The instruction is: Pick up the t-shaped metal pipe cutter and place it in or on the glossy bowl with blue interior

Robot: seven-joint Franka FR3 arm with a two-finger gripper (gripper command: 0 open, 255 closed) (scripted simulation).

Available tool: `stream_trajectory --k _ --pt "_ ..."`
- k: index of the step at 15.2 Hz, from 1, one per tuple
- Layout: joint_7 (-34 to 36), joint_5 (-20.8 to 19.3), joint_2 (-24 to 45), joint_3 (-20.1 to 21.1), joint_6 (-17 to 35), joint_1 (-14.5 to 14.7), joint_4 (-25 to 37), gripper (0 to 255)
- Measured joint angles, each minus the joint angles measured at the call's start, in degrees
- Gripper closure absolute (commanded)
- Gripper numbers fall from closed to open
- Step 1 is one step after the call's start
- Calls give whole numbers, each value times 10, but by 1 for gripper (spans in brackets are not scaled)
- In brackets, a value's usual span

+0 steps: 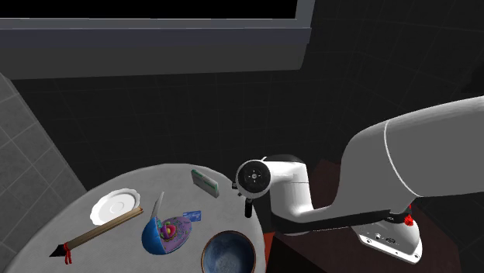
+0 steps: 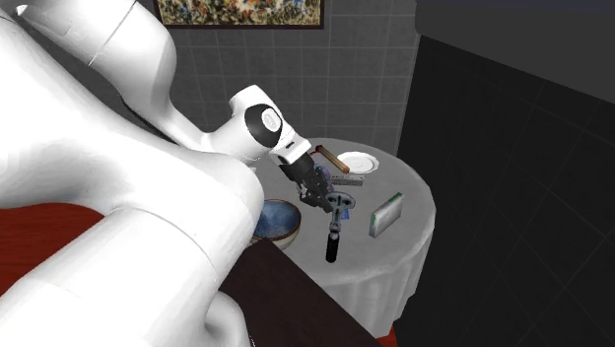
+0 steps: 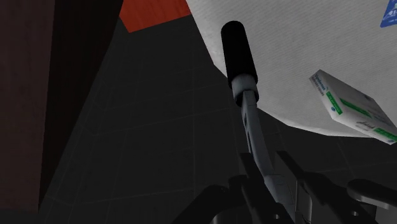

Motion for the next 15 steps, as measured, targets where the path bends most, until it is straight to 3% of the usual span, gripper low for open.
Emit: stream_trajectory --k 15 --pt "-40 -31 15 -190 -105 153 -1 255"
